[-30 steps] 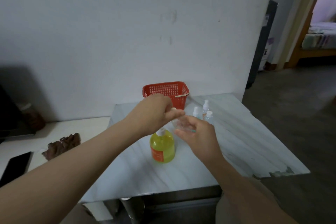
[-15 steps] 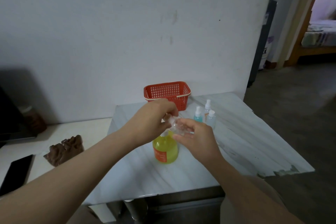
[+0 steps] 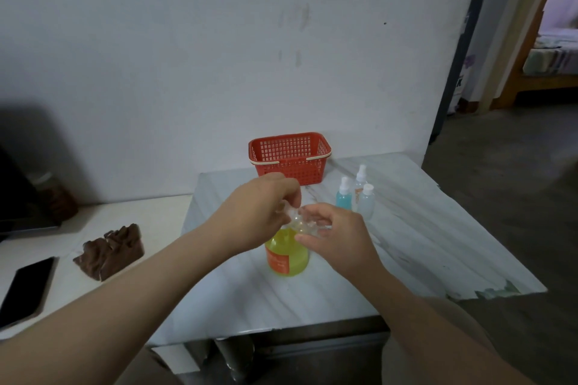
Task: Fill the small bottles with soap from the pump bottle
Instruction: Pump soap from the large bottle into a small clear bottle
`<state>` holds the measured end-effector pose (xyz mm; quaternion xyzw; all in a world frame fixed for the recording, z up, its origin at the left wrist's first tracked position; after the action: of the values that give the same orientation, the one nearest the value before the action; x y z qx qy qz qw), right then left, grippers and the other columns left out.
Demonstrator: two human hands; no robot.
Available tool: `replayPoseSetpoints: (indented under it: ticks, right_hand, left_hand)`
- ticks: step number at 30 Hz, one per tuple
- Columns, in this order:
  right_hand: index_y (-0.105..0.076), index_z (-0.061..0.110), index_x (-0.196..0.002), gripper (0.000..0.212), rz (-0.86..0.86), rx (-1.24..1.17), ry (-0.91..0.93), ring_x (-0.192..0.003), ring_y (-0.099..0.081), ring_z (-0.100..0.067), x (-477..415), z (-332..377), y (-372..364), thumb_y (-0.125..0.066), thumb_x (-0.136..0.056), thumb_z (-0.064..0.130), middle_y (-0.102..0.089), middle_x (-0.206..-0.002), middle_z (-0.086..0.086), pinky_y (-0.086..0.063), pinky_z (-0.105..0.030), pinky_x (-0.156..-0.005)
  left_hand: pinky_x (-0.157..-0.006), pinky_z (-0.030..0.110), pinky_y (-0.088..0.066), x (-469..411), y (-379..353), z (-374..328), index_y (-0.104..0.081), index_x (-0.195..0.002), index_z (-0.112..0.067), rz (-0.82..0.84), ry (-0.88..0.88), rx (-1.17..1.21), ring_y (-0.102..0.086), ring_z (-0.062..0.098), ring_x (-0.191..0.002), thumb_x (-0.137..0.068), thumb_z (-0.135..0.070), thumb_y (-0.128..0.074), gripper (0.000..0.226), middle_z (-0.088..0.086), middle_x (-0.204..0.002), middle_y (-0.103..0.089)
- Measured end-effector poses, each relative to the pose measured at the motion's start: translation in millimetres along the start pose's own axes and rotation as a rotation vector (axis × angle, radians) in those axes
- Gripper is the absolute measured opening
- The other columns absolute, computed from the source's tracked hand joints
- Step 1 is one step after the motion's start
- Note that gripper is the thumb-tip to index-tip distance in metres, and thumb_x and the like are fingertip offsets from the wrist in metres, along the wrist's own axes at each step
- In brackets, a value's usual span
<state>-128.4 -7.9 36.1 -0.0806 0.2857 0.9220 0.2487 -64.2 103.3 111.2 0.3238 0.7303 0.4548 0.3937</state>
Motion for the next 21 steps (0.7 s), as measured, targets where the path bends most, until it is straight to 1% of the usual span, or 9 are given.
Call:
replayPoseSetpoints:
  ticks: [2,4,7,9,11,13,16,18,21]
  right_hand:
    - [-0.067,0.028,-0.109,0.043,0.002,0.018,0.003,-0.090,-0.061,0.003,1,-1,-2,-0.079,-0.068,0.021,-0.067,-0.094,0.017,-0.052,-0.020,-0.084]
    - [-0.067,0.029,-0.105,0.040,-0.004,0.025,0.007,-0.090,-0.061,0.003,2,-1,-3,-0.079,-0.068,0.022,-0.067,-0.092,0.017,-0.052,-0.021,-0.083]
    - [-0.066,0.028,-0.106,0.041,-0.005,0.033,0.012,-0.091,-0.061,0.002,3,-2,-4,-0.079,-0.068,0.024,-0.067,-0.093,0.016,-0.053,-0.024,-0.083]
    - [-0.066,0.029,-0.105,0.039,-0.004,0.030,0.002,-0.091,-0.061,0.002,4,-5,-3,-0.078,-0.069,0.025,-0.067,-0.093,0.016,-0.054,-0.026,-0.084]
    - [-0.066,0.029,-0.105,0.039,-0.007,0.025,-0.005,-0.090,-0.062,0.002,3,-6,-2,-0.079,-0.069,0.025,-0.067,-0.093,0.016,-0.054,-0.027,-0.083]
    - [-0.066,0.027,-0.107,0.042,-0.014,0.022,-0.009,-0.090,-0.062,0.001,3,-8,0,-0.080,-0.067,0.025,-0.067,-0.091,0.017,-0.055,-0.029,-0.084]
    - [-0.066,0.027,-0.108,0.043,-0.010,0.042,-0.010,-0.090,-0.062,0.001,2,-10,1,-0.080,-0.067,0.025,-0.066,-0.092,0.019,-0.054,-0.030,-0.084]
    - [-0.066,0.029,-0.106,0.042,-0.019,0.057,-0.004,-0.091,-0.062,0.001,2,-12,3,-0.080,-0.067,0.026,-0.066,-0.093,0.018,-0.054,-0.029,-0.084]
    - [-0.067,0.029,-0.104,0.040,-0.048,0.078,-0.021,-0.089,-0.061,0.002,0,-19,8,-0.080,-0.067,0.024,-0.066,-0.092,0.019,-0.053,-0.024,-0.083]
  left_hand:
    - [-0.065,0.027,-0.046,1,-3,4,-0.052,-0.080,-0.026,-0.001,0.047,-0.039,-0.053,0.010,-0.073,-0.080,-0.021,-0.064,0.013,-0.009,-0.079,-0.055]
    - [-0.064,0.029,-0.046,1,-5,10,-0.052,-0.077,-0.024,-0.019,0.126,-0.020,-0.054,0.010,-0.066,-0.085,-0.035,-0.061,0.016,-0.010,-0.067,-0.055]
    - [-0.069,0.034,-0.051,3,-8,16,-0.055,-0.081,-0.021,-0.011,0.180,0.033,-0.060,0.011,-0.066,-0.088,-0.043,-0.055,0.023,-0.005,-0.071,-0.063]
    - [-0.071,0.030,-0.050,5,-8,12,-0.056,-0.094,-0.023,-0.017,0.147,0.096,-0.057,0.008,-0.071,-0.085,-0.042,-0.060,0.022,-0.007,-0.086,-0.062]
    - [-0.071,0.027,-0.050,5,-10,5,-0.055,-0.101,-0.026,-0.018,0.055,0.118,-0.055,0.005,-0.076,-0.080,-0.032,-0.068,0.025,-0.008,-0.097,-0.055]
    - [-0.070,0.031,-0.051,4,-10,-1,-0.057,-0.094,-0.026,-0.025,-0.025,0.045,-0.054,0.007,-0.078,-0.078,-0.019,-0.067,0.020,-0.008,-0.095,-0.054]
    - [-0.070,0.035,-0.050,2,-10,0,-0.058,-0.083,-0.026,-0.046,-0.025,0.013,-0.052,0.009,-0.075,-0.078,-0.018,-0.065,0.012,-0.008,-0.087,-0.057]
    - [-0.071,0.032,-0.050,0,-10,4,-0.056,-0.080,-0.027,-0.064,0.016,0.059,-0.054,0.008,-0.073,-0.078,-0.020,-0.068,0.014,-0.008,-0.086,-0.060]
    - [-0.065,0.022,-0.046,-2,-8,18,-0.055,-0.080,-0.024,-0.129,0.108,0.159,-0.056,0.003,-0.065,-0.077,-0.021,-0.072,0.018,-0.009,-0.081,-0.061]
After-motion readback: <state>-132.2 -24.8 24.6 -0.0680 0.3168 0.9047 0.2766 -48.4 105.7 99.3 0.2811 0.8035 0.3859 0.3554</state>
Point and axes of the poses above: each hand's wrist, its own x-axis away from the middle knuckle, its own y-axis out of the back of the hand, z = x × y, the point moved 6 cm from there along -x, towards the middle knuckle
